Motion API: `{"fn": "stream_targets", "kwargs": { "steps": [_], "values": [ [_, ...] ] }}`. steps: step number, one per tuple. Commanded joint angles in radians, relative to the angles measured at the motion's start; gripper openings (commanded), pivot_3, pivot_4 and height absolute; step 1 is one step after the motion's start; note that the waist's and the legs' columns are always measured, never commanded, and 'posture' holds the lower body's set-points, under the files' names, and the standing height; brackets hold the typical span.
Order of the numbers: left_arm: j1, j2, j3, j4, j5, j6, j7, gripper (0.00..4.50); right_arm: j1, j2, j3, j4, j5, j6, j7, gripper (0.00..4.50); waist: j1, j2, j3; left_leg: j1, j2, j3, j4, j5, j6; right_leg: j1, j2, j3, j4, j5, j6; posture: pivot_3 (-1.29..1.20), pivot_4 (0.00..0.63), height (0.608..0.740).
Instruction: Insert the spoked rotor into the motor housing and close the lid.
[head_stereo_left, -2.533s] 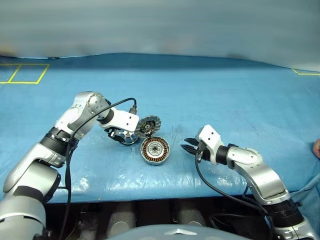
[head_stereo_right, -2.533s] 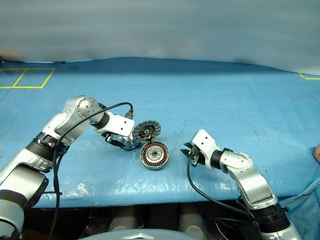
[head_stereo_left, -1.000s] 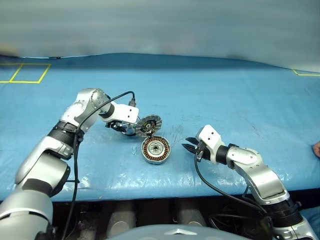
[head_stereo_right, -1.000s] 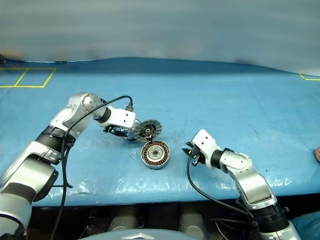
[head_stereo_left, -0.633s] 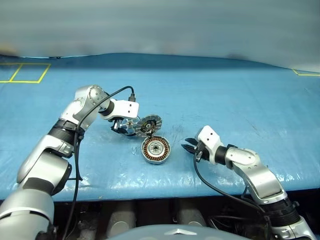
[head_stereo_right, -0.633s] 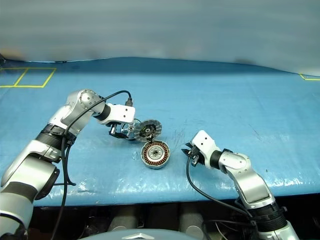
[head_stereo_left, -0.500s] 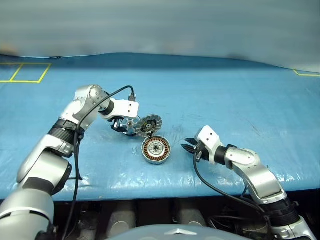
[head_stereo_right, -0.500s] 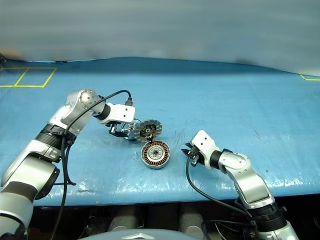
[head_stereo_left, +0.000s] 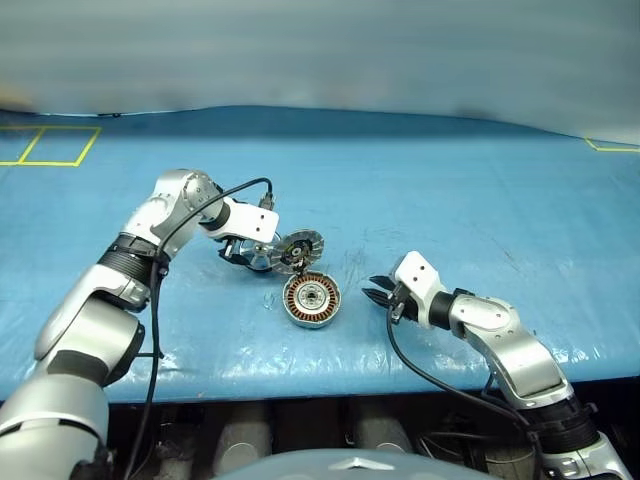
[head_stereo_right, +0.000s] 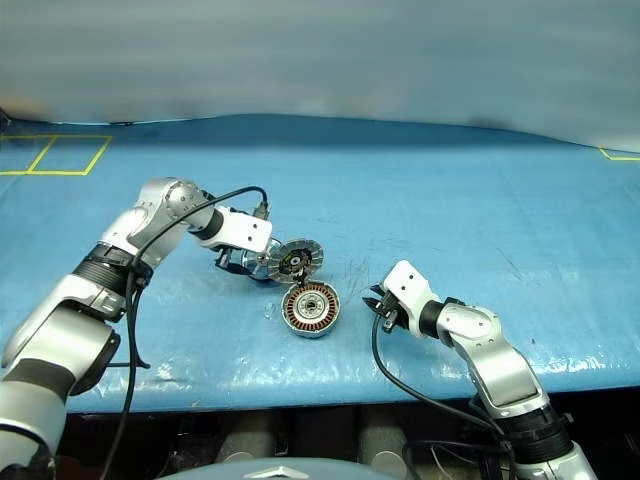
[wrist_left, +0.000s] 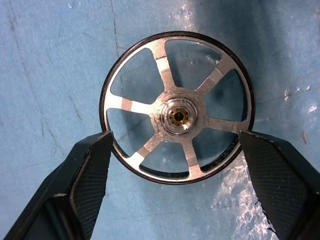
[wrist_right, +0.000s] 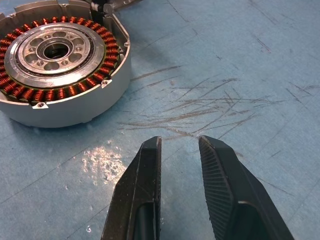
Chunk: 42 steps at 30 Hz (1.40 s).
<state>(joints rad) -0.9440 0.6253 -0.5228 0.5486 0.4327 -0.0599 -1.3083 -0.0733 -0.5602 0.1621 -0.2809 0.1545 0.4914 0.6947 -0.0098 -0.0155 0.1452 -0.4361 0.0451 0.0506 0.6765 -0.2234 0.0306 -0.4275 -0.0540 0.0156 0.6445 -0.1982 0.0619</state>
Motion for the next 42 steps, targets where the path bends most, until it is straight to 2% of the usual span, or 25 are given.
{"fn": "stream_targets", "kwargs": {
  "steps": [1,20,23,25,42],
  "values": [
    [-0.035,-0.014,0.001,0.015,0.015,-0.02,0.023,4.25,-0.005,-0.001,-0.006,-0.022,-0.002,-0.01,-0.003,1.27,0.001,0.0,0.0,0.0,0.0,0.0,0.0,0.0,0.0,0.0,0.0,0.0,0.0,0.0,0.0,0.0,0.15,0.74],
    [-0.014,-0.026,-0.027,0.031,0.036,-0.05,0.022,4.25,0.005,-0.002,-0.01,-0.024,-0.018,-0.008,-0.005,1.27,0.0,0.0,0.0,0.0,0.0,0.0,0.0,0.0,0.0,0.0,0.0,0.0,0.0,0.0,0.0,0.0,0.15,0.74],
    [-0.005,-0.023,-0.03,0.026,0.038,-0.054,0.023,3.62,0.005,0.001,-0.01,-0.022,-0.02,-0.01,-0.005,1.27,0.0,0.0,0.0,0.0,0.0,0.0,0.0,0.0,0.0,0.0,0.0,0.0,0.0,0.0,0.0,0.0,0.15,0.74],
    [0.004,-0.02,-0.034,0.021,0.043,-0.054,0.024,3.0,0.005,0.002,-0.009,-0.023,-0.021,-0.01,-0.005,1.27,0.0,0.0,0.0,0.0,0.0,0.0,0.0,0.0,0.0,0.0,0.0,0.0,0.0,0.0,0.0,0.0,0.15,0.74],
    [0.007,0.006,0.012,-0.044,0.004,-0.057,0.038,2.95,-0.003,0.0,-0.007,-0.009,-0.027,-0.018,0.006,1.27,0.0,0.0,0.0,-0.001,0.0,0.0,0.0,0.0,0.0,0.0,0.0,0.0,0.0,0.0,0.0,0.0,0.15,0.74]
  ]
}}
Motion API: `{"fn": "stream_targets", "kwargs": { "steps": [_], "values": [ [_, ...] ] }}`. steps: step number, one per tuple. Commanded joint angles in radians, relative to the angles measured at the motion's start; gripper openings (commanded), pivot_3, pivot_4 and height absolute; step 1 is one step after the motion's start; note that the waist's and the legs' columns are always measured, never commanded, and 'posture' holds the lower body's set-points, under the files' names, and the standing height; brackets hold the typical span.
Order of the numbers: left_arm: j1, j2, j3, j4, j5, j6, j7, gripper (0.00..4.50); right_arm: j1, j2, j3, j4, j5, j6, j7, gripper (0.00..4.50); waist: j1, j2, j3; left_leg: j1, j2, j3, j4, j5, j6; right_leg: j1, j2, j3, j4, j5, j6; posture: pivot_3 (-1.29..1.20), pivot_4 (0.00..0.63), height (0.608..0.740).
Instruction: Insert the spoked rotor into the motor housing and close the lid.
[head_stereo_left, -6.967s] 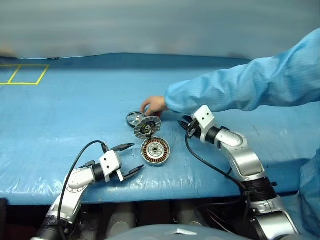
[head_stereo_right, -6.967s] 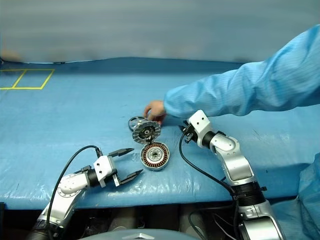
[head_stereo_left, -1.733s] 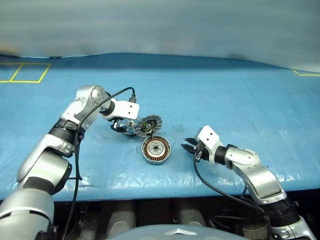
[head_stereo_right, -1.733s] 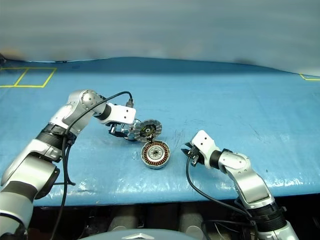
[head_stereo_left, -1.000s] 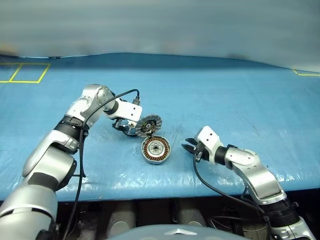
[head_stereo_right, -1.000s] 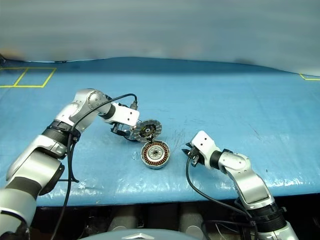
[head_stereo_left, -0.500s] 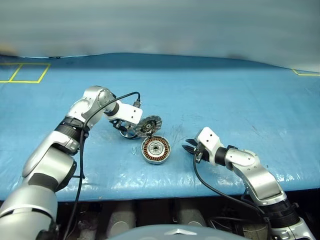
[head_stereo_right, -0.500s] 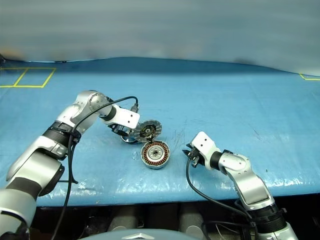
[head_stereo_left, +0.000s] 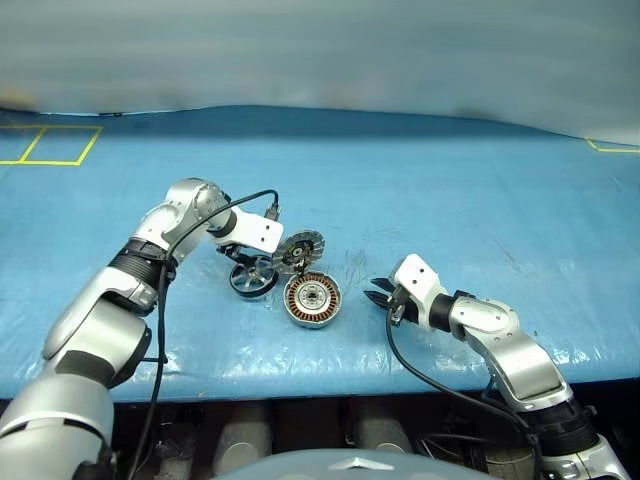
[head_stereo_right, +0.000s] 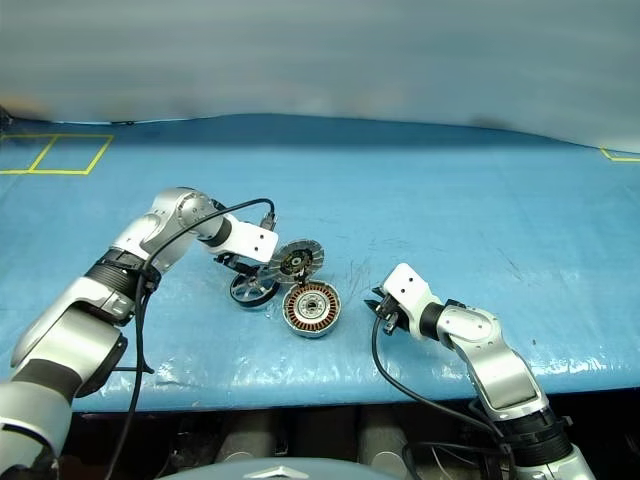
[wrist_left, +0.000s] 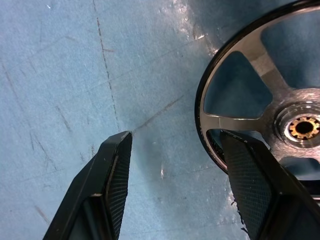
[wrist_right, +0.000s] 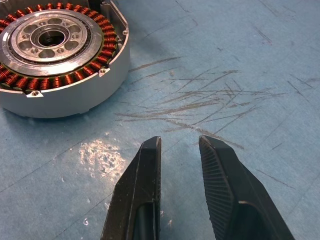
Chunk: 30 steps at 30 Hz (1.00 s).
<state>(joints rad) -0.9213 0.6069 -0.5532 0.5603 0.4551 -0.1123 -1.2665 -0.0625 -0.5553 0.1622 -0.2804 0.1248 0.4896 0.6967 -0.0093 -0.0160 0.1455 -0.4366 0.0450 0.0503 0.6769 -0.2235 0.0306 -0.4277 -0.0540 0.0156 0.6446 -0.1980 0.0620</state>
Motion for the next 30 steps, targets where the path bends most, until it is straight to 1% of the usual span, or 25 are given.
{"fn": "stream_targets", "kwargs": {
  "steps": [1,4,6,11,14,22,30],
  "values": [
    [-0.016,0.029,0.042,-0.064,-0.021,-0.007,-0.006,2.95,-0.014,-0.005,-0.008,-0.009,0.003,-0.017,0.005,1.27,0.0,0.0,0.0,0.0,0.0,0.0,0.0,0.0,0.0,0.0,0.0,0.0,0.0,0.0,0.0,0.0,0.15,0.74],
    [-0.005,0.05,0.051,-0.114,-0.035,0.006,-0.035,3.52,-0.017,-0.006,-0.007,-0.008,0.003,-0.018,0.008,1.27,-0.001,0.0,0.0,0.0,0.0,0.0,0.0,0.0,0.0,0.0,0.0,0.0,0.0,0.0,0.0,0.0,0.15,0.74],
    [0.013,0.067,0.064,-0.185,-0.058,0.044,-0.07,4.11,-0.019,-0.008,-0.006,-0.006,0.003,-0.018,0.01,1.27,-0.001,0.0,0.0,0.0,0.0,0.0,0.0,0.0,0.0,0.0,0.0,0.0,0.0,0.0,0.0,0.0,0.15,0.74],
    [0.069,0.1,0.073,-0.374,-0.121,0.144,-0.181,4.11,-0.027,-0.014,-0.004,-0.001,0.0,-0.017,0.018,1.27,-0.001,0.0,0.0,0.0,0.0,0.0,0.0,0.0,0.0,0.0,0.0,0.0,0.0,0.0,0.0,0.0,0.15,0.74],
    [0.091,0.119,0.06,-0.422,-0.113,0.154,-0.199,4.11,-0.038,-0.013,0.002,0.006,-0.003,-0.016,0.023,1.27,-0.001,0.0,0.0,0.0,0.0,0.0,0.0,0.0,0.0,0.0,0.0,0.0,0.0,0.0,0.0,0.0,0.15,0.74],
    [0.126,0.163,0.037,-0.427,-0.077,0.138,-0.199,4.11,-0.043,-0.016,0.006,0.011,-0.004,-0.015,0.031,1.27,-0.001,0.0,0.0,0.001,0.0,0.0,0.001,0.0,0.0,0.001,0.0,0.0,0.001,0.0,0.0,0.0,0.15,0.74],
    [0.139,0.137,0.012,-0.385,-0.05,0.117,-0.177,4.11,-0.045,-0.019,0.006,0.006,-0.005,-0.01,0.032,1.27,0.0,0.0,0.0,0.001,0.0,0.0,0.001,0.0,0.0,0.001,0.0,0.0,0.0,0.0,0.0,0.0,0.15,0.74]
  ]
}}
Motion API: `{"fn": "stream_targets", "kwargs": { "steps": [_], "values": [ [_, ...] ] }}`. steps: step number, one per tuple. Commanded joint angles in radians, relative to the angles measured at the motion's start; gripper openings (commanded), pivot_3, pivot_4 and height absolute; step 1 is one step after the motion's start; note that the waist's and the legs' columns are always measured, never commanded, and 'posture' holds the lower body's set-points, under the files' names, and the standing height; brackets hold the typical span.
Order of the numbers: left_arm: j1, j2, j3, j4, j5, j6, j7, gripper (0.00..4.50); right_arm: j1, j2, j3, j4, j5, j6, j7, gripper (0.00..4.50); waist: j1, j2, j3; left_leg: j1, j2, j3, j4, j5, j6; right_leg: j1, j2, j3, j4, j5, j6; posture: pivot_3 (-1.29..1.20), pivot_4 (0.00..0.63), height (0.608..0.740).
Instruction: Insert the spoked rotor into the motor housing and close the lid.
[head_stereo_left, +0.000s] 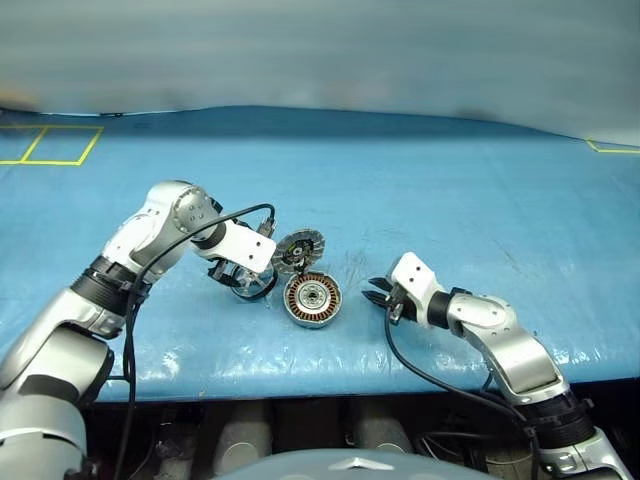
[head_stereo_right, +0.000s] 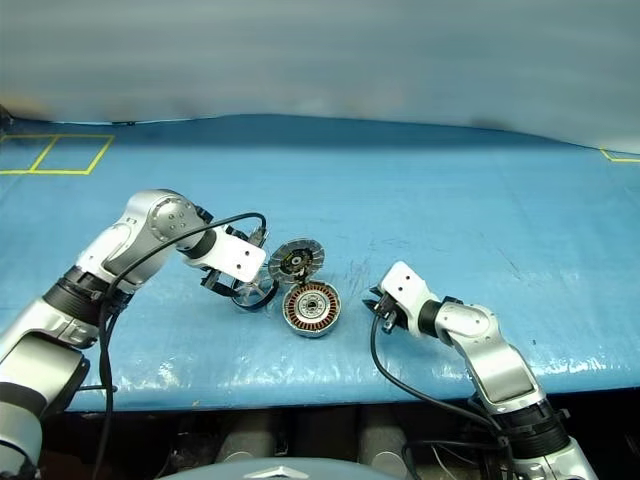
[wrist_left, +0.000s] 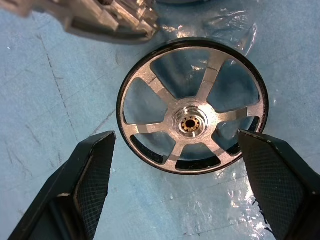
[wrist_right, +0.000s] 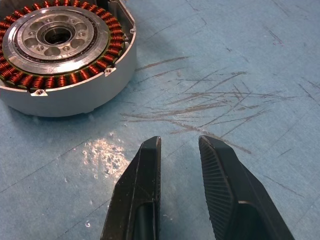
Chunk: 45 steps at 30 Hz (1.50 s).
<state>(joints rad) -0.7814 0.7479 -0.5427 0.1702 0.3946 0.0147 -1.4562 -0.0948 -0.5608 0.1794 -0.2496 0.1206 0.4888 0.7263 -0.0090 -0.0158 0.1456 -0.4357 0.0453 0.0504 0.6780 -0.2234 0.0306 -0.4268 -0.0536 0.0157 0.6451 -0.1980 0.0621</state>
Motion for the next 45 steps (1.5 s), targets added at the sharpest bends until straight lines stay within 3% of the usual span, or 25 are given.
{"fn": "stream_targets", "kwargs": {
  "steps": [1,31,33,37,39,45],
  "values": [
    [0.0,-0.005,-0.001,0.006,0.012,-0.015,0.014,4.11,-0.012,-0.014,-0.012,-0.026,-0.001,-0.009,0.002,1.27,0.0,0.0,0.0,0.0,0.0,0.0,0.0,0.0,0.0,0.0,0.0,0.0,0.0,0.0,0.0,0.0,0.15,0.74],
    [0.046,-0.031,-0.033,0.046,0.039,-0.119,0.03,4.11,0.003,-0.022,-0.011,-0.04,0.001,-0.004,-0.013,1.27,0.001,0.001,-0.001,0.003,0.0,0.0,0.0,0.0,0.0,0.003,0.0,0.0,0.0,0.0,0.0,0.0,0.15,0.74],
    [0.046,-0.034,-0.03,0.05,0.035,-0.124,0.031,3.58,0.001,-0.022,-0.01,-0.038,0.0,-0.005,-0.013,1.27,0.0,0.001,-0.001,0.004,0.0,0.0,0.0,0.0,0.0,0.003,0.0,0.0,0.0,0.0,0.0,0.0,0.15,0.74],
    [0.049,-0.034,-0.028,0.055,0.037,-0.135,0.031,3.58,0.001,-0.022,-0.008,-0.039,-0.002,-0.007,-0.014,1.27,0.0,0.001,-0.001,0.002,0.0,0.0,0.0,0.0,0.0,0.002,0.0,0.0,0.0,0.0,0.0,0.0,0.15,0.74],
    [0.05,-0.033,-0.027,0.058,0.039,-0.138,0.034,3.09,0.002,-0.022,-0.007,-0.039,-0.002,-0.008,-0.014,1.27,0.0,0.001,-0.001,0.002,0.0,0.0,0.0,0.0,0.0,0.002,0.0,0.0,0.0,0.0,0.0,0.0,0.15,0.74],
    [0.053,-0.038,-0.025,0.067,0.046,-0.146,0.053,2.96,0.001,-0.022,-0.006,-0.036,-0.003,-0.01,-0.014,1.27,-0.001,0.001,-0.001,0.003,0.0,0.0,0.0,0.0,0.0,0.002,0.0,0.0,0.0,0.0,0.0,0.0,0.15,0.74]
  ]
}}
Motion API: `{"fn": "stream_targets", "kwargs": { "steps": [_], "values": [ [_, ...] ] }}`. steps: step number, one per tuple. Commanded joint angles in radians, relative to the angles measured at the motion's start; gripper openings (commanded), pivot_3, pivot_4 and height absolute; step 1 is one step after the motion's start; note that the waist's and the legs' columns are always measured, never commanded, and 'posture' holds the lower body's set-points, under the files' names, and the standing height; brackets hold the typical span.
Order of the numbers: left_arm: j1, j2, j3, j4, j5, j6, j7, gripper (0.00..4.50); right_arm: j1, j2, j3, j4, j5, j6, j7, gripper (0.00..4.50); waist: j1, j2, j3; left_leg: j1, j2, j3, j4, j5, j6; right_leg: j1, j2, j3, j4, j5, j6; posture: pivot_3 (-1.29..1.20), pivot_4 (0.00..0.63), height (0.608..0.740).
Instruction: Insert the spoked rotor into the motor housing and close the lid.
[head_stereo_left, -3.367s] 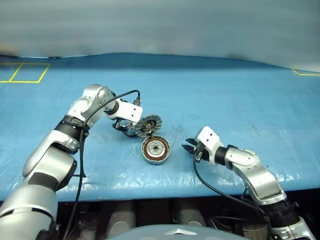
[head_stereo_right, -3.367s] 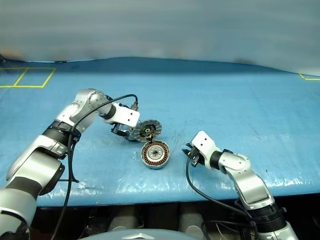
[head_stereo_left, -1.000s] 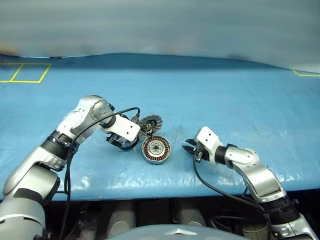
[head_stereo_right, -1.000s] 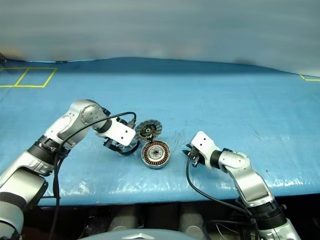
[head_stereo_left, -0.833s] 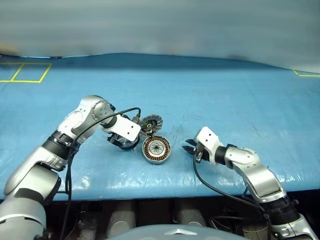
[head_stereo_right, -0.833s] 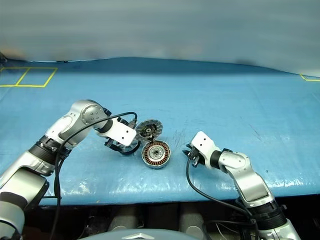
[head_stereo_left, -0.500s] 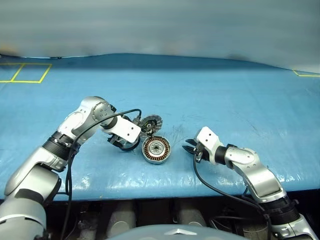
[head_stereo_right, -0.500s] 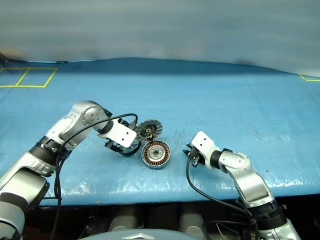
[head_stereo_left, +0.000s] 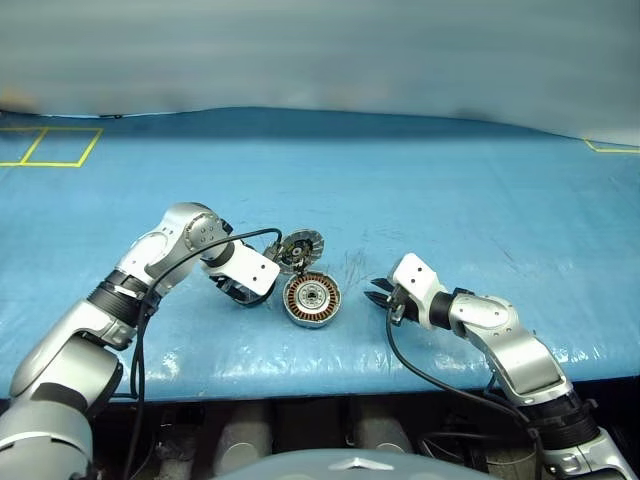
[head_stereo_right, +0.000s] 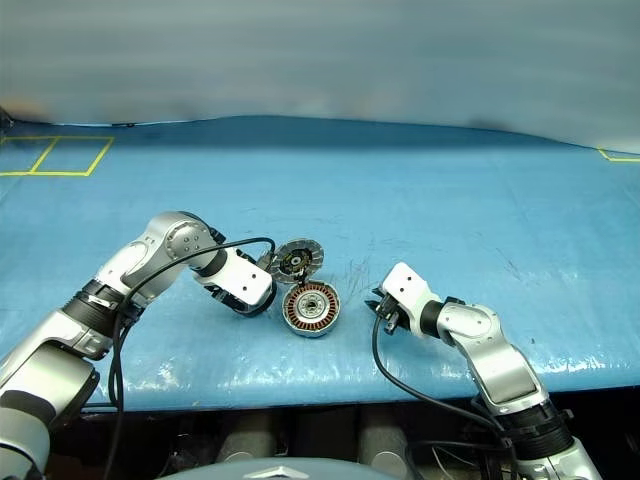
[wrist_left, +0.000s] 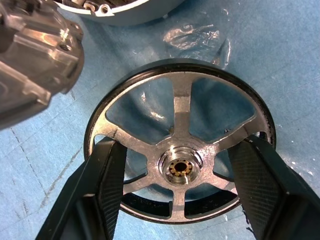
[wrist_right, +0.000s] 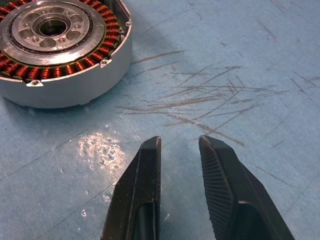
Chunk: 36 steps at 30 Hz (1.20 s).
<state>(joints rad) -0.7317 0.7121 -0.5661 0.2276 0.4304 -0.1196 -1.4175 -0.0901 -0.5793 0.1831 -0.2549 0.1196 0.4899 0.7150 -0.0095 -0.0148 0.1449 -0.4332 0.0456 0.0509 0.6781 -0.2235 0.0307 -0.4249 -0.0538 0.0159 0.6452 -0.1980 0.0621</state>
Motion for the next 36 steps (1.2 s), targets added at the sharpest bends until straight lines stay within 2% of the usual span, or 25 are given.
{"fn": "stream_targets", "kwargs": {
  "steps": [1,7,16,19,20,24,28,32,36],
  "values": [
    [0.004,-0.003,-0.002,0.013,0.013,-0.013,0.021,2.82,-0.004,-0.004,-0.009,-0.03,-0.002,-0.012,-0.003,1.27,0.0,0.0,0.0,0.0,0.0,0.0,0.0,0.0,0.0,0.0,0.0,0.0,0.0,0.0,0.0,0.0,0.15,0.74],
    [0.014,0.0,0.034,0.025,0.0,-0.013,0.077,2.79,-0.004,-0.002,-0.012,-0.028,-0.001,-0.014,-0.006,1.27,0.002,0.0,0.0,0.0,0.0,0.0,0.0,0.0,0.0,0.0,0.0,0.0,0.0,0.0,0.0,0.0,0.15,0.74],
    [0.156,0.084,0.17,-0.031,-0.156,-0.036,0.101,2.79,0.026,0.021,-0.041,-0.031,0.012,-0.034,-0.042,1.27,-0.005,0.0,0.0,0.0,0.001,0.001,-0.001,0.0,0.0,-0.001,0.0,0.0,0.0,0.0,0.0,0.0,0.15,0.74],
    [0.227,0.107,0.237,-0.042,-0.269,-0.13,0.107,2.79,0.035,0.038,-0.046,-0.024,0.015,-0.058,-0.053,1.27,-0.005,0.0,0.0,0.001,0.001,0.002,-0.001,0.0,0.0,-0.001,0.0,0.0,0.0,0.0,0.0,0.0,0.15,0.74],
    [0.253,0.104,0.264,-0.049,-0.346,-0.153,0.076,2.79,0.038,0.046,-0.048,-0.02,0.016,-0.07,-0.058,1.27,-0.004,0.0,0.0,0.001,0.001,0.002,-0.001,0.0,0.0,-0.002,-0.001,0.0,0.0,0.0,0.0,0.0,0.15,0.74],
    [0.344,0.125,0.324,-0.109,-0.516,-0.113,-0.003,2.79,0.052,0.081,-0.039,-0.003,0.017,-0.127,-0.062,1.27,-0.001,0.0,0.0,0.0,0.001,0.002,-0.001,0.0,0.0,-0.002,-0.003,0.0,0.0,0.0,0.0,0.0,0.15,0.74],
    [0.382,0.113,0.358,-0.11,-0.567,-0.142,0.02,2.79,0.069,0.111,-0.016,0.013,0.026,-0.207,-0.031,1.27,0.002,0.0,0.001,0.0,0.0,0.002,-0.001,0.0,0.0,-0.003,-0.004,-0.001,-0.001,0.0,0.0,0.0,0.15,0.74],
    [0.379,0.061,0.368,-0.133,-0.656,-0.068,0.024,2.79,0.089,0.136,-0.017,0.034,0.047,-0.274,-0.004,1.27,0.002,0.0,0.001,0.001,0.0,0.002,-0.001,0.0,0.0,-0.003,-0.004,-0.001,-0.001,0.0,0.0,0.0,0.15,0.74],
    [0.366,0.027,0.353,-0.143,-0.669,-0.009,0.021,2.79,0.095,0.157,-0.014,0.063,0.028,-0.312,-0.026,1.27,-0.001,0.0,0.001,0.0,0.0,0.002,-0.001,0.0,0.0,-0.002,-0.004,-0.001,-0.001,0.0,0.0,0.0,0.15,0.74]
  ]
}}
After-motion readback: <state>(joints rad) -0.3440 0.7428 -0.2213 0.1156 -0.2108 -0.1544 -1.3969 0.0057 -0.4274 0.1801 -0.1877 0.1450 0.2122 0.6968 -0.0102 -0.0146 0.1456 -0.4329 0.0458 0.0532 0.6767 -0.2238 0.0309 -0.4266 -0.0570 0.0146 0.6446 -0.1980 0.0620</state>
